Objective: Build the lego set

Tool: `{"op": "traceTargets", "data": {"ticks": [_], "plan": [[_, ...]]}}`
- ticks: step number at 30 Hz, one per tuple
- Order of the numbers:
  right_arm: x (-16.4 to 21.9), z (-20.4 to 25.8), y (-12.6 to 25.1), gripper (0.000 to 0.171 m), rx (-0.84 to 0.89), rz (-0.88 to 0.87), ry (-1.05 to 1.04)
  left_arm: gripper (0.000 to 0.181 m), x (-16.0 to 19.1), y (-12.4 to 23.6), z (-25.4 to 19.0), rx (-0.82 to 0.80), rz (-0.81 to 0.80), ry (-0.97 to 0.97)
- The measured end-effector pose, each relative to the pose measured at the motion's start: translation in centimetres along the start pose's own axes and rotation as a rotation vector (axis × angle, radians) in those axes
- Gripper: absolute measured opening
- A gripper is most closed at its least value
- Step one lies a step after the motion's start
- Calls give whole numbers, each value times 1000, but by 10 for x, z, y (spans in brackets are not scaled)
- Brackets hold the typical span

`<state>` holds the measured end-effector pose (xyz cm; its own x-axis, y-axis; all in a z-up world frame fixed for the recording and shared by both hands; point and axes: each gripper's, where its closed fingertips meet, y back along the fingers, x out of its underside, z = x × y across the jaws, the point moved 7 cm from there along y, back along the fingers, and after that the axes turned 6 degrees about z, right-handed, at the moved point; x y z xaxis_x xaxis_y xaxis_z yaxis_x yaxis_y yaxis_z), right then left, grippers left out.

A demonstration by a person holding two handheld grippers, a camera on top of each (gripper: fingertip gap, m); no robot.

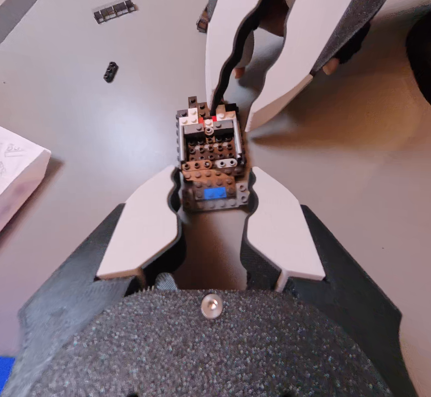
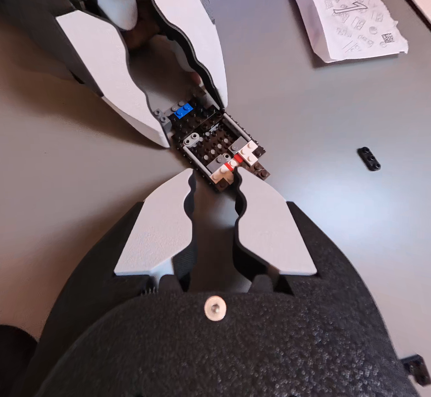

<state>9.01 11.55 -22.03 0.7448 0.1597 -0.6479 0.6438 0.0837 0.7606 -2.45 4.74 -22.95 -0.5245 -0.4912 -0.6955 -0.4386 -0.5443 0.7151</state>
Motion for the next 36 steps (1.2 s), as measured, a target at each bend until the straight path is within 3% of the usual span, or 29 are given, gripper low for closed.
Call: {"op": "traceTargets", "data": {"ticks": [3, 9, 13, 14, 15, 16, 17, 24, 30, 33, 36], "plan": [[0, 4, 0, 28, -17, -19, 17, 53, 0, 2, -1, -12, -31, -41], [-7, 8, 0, 26, -24, -34, 35, 53, -1, 9, -12, -201, -81, -288], [-8, 10, -2, 25, -3, -15, 59, 52, 0, 10, -13, -221, -81, -310], [-6, 9, -4, 25, 13, 18, 62, 15, 2, 11, -14, -223, -73, -328], [-4, 10, -7, 26, 13, 43, 72, 1, 3, 11, -12, -266, -91, -344], [-5, 11, -8, 25, 11, 27, 79, 0, 5, 10, -13, -284, -86, -376], [-6, 12, -8, 25, 1, 19, 72, 13, 6, 10, -12, -314, -79, -385], [-17, 10, 0, 25, -36, -43, 16, 26, 4, 20, -2, -246, -117, -228], [-18, 10, 1, 32, -44, 24, 16, 32, 7, 32, 9, -176, -165, -100], [-31, 8, 3, 32, 6, -34, 31, 24, 3, 43, 12, -136, -237, -44], [-70, -9, 15, 33, 111, -224, 15, 3, -9, 65, 16, -151, -406, -12]]}}
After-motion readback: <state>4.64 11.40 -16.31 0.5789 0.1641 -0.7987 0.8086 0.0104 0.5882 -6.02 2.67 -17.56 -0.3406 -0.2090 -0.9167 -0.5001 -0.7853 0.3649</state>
